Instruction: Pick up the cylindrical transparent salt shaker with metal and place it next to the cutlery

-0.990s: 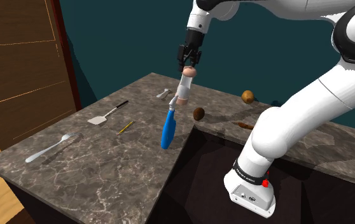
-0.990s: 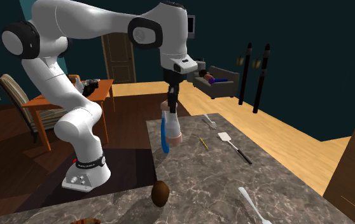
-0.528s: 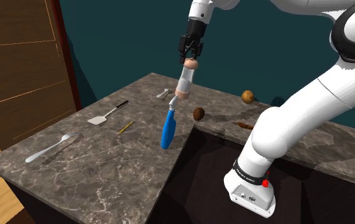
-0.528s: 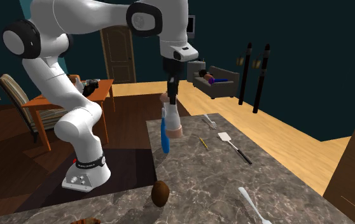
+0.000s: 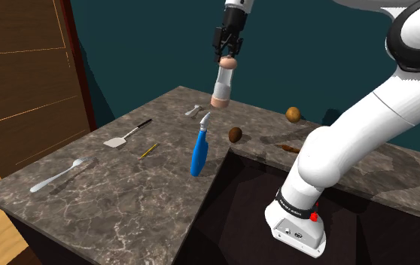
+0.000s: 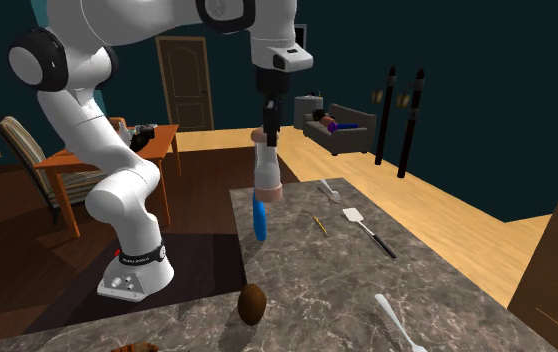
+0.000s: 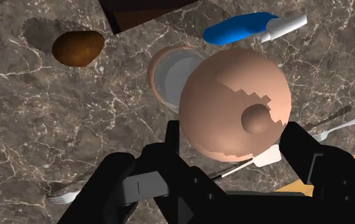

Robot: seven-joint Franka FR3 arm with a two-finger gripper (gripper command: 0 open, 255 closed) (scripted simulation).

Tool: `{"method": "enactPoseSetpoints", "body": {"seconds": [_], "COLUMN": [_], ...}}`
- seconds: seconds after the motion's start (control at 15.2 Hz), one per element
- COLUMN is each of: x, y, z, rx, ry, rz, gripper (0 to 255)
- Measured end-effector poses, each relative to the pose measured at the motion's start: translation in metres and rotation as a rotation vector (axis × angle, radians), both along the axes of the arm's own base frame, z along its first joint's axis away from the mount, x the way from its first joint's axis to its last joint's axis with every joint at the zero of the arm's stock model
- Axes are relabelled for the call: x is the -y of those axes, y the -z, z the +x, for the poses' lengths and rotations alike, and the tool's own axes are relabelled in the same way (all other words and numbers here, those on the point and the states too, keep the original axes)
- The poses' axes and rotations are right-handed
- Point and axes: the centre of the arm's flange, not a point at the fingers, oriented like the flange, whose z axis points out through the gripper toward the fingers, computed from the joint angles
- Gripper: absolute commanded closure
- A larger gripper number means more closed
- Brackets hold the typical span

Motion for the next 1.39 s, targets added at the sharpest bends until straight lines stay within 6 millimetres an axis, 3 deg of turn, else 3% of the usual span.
{"method": "enactPoseSetpoints", "body": {"seconds": [0.4, 1.39], "x": [-0.006, -0.191], "y": [-0.028, -0.027], "z": [0.002, 0.04], "rx": [0.0, -0.001], "ry": [0.0, -0.001], "rz": [0.0, -0.001], "gripper": [255, 255]}}
